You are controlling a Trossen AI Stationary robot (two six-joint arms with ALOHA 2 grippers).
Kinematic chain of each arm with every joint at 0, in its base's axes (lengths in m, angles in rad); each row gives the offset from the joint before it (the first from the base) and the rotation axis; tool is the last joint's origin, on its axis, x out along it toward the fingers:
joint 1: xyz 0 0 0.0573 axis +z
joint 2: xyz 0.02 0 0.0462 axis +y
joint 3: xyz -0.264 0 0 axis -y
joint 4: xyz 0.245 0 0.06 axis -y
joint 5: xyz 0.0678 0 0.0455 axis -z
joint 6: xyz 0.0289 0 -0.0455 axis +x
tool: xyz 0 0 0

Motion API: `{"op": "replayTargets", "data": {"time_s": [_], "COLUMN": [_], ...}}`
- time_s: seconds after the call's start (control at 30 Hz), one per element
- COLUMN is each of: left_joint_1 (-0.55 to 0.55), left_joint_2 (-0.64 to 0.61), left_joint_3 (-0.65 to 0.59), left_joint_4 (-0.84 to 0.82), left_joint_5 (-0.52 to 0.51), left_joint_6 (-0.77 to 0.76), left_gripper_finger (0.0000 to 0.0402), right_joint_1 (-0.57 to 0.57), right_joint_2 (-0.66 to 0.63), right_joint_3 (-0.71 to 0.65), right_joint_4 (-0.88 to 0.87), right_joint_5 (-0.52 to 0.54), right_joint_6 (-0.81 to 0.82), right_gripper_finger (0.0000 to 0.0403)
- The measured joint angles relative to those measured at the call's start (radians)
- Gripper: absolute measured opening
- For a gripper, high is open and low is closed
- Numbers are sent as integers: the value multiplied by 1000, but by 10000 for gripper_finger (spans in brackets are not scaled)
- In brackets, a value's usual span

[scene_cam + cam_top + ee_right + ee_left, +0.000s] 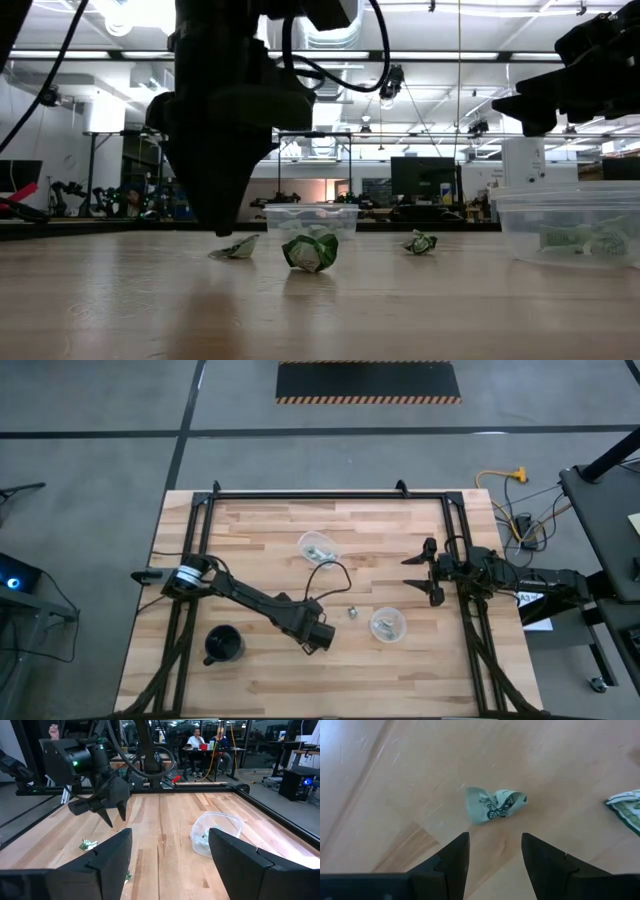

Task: Pick and place Stevia / Truvia into bins
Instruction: Put the stevia packet into the oval transparent container

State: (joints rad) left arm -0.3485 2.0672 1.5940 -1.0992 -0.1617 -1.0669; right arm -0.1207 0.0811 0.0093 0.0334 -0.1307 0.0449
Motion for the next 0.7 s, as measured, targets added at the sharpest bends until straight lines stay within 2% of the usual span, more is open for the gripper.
{"op": "replayTargets", "data": {"time_s": [0.7], "left_joint_1": [3], "left_joint_2": [0], "left_joint_3": [-1], "left_joint_4": [27], "left_joint_5": [-3], "left_joint_6": [0], "left_gripper_finger": [163], "right_joint_1": [0], "right_joint_2": [0], "right_joint_3": [0], "right_joint_4": [0], "right_joint_5": [0], "right_joint_6": [0], "right_gripper_finger": [256]}}
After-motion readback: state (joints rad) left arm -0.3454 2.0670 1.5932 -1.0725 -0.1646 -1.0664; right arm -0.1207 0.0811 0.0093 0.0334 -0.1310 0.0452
